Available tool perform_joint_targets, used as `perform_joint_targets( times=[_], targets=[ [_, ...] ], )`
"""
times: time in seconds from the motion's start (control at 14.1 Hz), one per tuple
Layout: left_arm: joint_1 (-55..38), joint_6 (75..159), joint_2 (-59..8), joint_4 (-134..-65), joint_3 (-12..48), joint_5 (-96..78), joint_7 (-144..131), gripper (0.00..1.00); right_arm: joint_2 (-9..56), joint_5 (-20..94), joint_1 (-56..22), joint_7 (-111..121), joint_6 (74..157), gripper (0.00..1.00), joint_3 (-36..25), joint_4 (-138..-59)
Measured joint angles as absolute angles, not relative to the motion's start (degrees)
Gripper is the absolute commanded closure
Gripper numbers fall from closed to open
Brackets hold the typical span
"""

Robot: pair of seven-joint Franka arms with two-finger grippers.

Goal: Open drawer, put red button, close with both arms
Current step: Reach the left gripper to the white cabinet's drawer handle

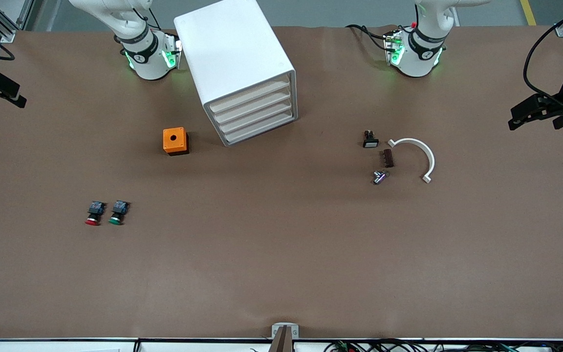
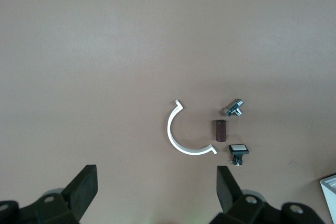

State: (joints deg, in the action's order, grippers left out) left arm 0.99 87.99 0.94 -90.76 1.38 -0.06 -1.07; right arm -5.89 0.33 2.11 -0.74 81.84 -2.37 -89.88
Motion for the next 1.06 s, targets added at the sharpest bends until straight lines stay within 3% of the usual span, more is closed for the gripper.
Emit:
perform_joint_targets(
  times=[0.57,1.06],
  targets=[
    [2.1,86.1,-0.2,-91.4,1.2,-0.1,-1.2,0.0,-5.9,0.3,2.1,-0.7,81.7,0.0,-2.4,-89.9],
    [1.8,89.6,-11.5,-91.8,1.7,-0.1,-4.2,0.0,-5.8,0.3,2.1,-0.7,81.5,0.0,-2.3,-89.9]
  ],
)
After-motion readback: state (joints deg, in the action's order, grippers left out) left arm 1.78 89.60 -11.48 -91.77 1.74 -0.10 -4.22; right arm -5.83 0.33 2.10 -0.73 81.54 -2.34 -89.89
